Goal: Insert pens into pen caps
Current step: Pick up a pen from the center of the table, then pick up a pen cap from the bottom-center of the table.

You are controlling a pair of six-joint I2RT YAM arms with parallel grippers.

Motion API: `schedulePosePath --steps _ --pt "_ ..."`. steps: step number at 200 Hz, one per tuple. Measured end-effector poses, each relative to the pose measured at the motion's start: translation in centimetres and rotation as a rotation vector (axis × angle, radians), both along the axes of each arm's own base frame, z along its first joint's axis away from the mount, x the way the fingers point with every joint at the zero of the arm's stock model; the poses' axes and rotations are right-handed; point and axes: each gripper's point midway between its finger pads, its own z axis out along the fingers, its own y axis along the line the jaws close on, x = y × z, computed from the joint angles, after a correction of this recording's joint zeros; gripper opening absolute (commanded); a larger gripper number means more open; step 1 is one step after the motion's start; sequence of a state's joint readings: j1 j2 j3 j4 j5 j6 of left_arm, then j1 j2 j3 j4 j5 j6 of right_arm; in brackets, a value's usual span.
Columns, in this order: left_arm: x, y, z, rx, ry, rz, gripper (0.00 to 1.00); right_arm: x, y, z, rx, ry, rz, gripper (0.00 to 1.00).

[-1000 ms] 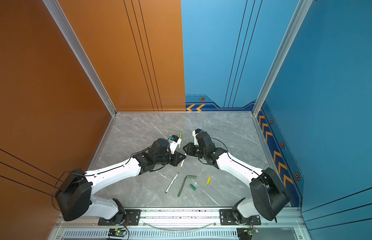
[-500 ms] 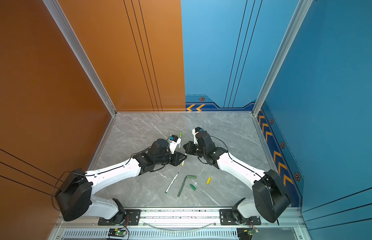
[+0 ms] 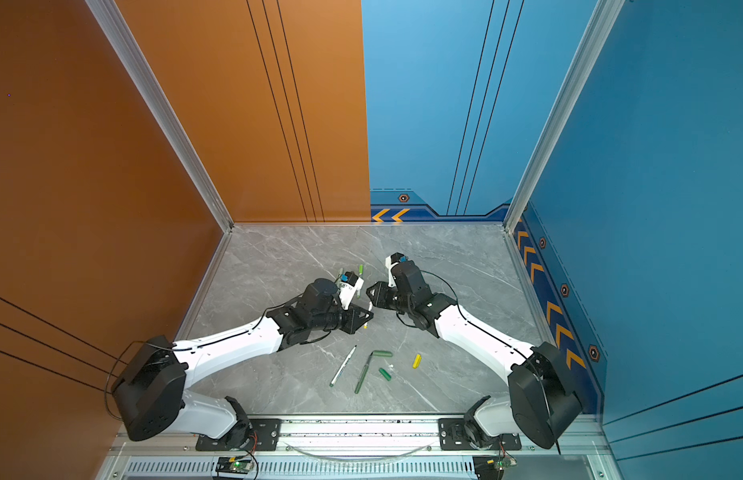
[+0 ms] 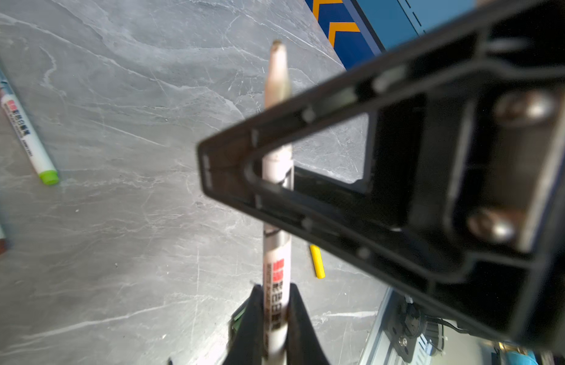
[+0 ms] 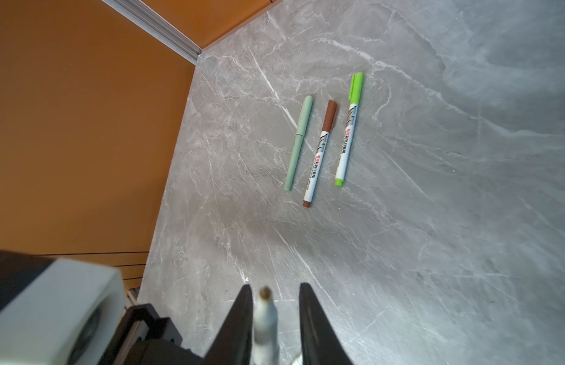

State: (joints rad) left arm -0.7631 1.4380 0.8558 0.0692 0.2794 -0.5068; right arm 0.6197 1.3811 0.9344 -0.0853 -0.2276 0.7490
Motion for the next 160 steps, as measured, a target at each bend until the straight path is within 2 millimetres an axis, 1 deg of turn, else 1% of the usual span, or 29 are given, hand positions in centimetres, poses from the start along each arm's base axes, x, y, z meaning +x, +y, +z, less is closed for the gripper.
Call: schedulePosePath --steps 7,19,41,59,72,89,121,137,160 --pt "0.2 0.3 -0.2 0.010 0.001 0.014 0.00 -0.1 -0.4 0.1 -0.015 0.002 -0.009 0.49" --pt "0.6 0.8 -0.6 0.033 0.003 0.038 0.00 -0.2 -1.4 0.3 -0.047 0.004 -0.031 0.53" --pt "0.9 1.8 -1.4 0.079 0.009 0.071 0.00 -1.2 -3.7 0.5 -0.120 0.026 -0.086 0.54" --pt "1.0 2.5 -1.9 0.115 0.005 0.083 0.00 -2.7 -5.8 -0.3 -0.205 0.070 -0.126 0.53" --pt "1.0 2.8 -2.1 0.138 -0.001 0.082 0.00 -4.0 -7.2 -1.5 -0.286 0.115 -0.145 0.52" --pt "0.9 3.0 -2.4 0.161 -0.011 0.075 0.00 -5.8 -8.6 -3.1 -0.383 0.172 -0.152 0.50" --pt "0.8 3.2 -2.3 0.179 -0.032 0.056 0.00 -9.2 -10.9 -7.2 -0.528 0.301 -0.152 0.44" --pt "0.7 3.2 -2.2 0.183 -0.043 0.046 0.00 -10.3 -11.9 -9.2 -0.588 0.371 -0.155 0.40" --pt "0.3 3.0 -2.1 0.190 -0.055 0.027 0.00 -11.2 -12.7 -11.5 -0.668 0.447 -0.150 0.38"
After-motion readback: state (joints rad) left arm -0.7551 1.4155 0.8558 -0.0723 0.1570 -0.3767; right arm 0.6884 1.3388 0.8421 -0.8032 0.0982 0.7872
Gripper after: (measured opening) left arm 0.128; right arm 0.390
